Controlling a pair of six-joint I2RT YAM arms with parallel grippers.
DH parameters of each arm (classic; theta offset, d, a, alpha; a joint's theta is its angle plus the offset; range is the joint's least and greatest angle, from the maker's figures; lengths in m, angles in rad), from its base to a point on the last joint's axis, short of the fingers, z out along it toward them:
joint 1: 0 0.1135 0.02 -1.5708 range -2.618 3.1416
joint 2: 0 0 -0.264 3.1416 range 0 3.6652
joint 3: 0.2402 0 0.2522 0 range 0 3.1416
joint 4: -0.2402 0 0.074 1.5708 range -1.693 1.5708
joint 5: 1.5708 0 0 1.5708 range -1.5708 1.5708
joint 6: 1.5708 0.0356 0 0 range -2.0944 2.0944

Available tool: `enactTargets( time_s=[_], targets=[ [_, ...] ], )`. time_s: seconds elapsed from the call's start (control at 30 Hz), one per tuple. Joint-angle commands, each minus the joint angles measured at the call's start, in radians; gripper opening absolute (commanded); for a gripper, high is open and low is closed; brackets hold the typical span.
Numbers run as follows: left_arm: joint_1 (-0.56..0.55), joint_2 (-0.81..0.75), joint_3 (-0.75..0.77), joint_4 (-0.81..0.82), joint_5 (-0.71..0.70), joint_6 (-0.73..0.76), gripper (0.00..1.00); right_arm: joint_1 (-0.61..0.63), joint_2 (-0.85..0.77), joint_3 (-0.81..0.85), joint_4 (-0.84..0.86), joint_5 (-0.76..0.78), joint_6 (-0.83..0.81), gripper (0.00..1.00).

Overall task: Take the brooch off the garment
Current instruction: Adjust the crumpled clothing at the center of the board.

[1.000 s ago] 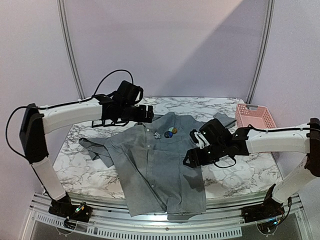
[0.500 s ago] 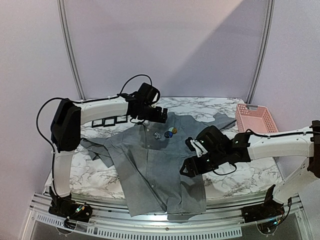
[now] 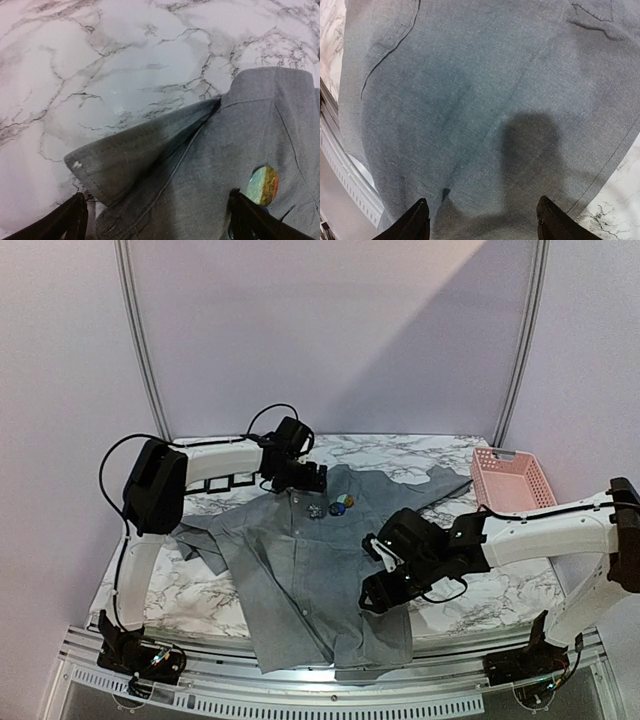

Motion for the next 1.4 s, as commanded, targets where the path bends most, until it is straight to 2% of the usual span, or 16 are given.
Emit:
enactTargets(
  time_s=[0.0,0.07,0.2,0.37,0.43,0.53,0.77,1.03,1.37],
  targets=[
    [-0.005,0.054,0.034,-0.034,0.008,-0.010,0.99,0.012,0.057,0.055,-0.068,0.108,0.020,0.72],
    [-0.005,0.065,0.039,-0.033,0.005,-0.010,0.93,0.012,0.075,0.063,-0.089,0.140,0.038,0.72],
    [-0.003,0.076,0.038,-0.013,-0.012,-0.012,0.66,0.011,0.083,0.055,-0.097,0.159,0.053,0.71],
    [0.001,0.080,0.037,0.017,-0.020,-0.019,0.31,0.011,0.121,0.058,-0.104,0.163,0.078,0.57],
    [0.005,0.079,0.036,0.028,-0.024,-0.022,0.22,0.012,0.140,0.064,-0.109,0.168,0.091,0.52],
    [0.014,0.074,0.034,0.048,-0.026,-0.021,0.14,0.012,0.156,0.069,-0.117,0.179,0.106,0.51],
    [0.033,0.061,0.035,0.109,0.012,0.036,0.12,0.002,0.186,0.063,-0.178,0.211,0.130,0.51],
    [0.038,0.068,0.075,0.127,0.037,0.110,0.13,-0.107,0.161,0.036,-0.221,0.235,0.110,0.51],
    [0.034,0.079,0.059,0.182,0.068,0.082,0.13,-0.258,0.117,0.010,-0.189,0.211,0.046,0.52]
  ],
)
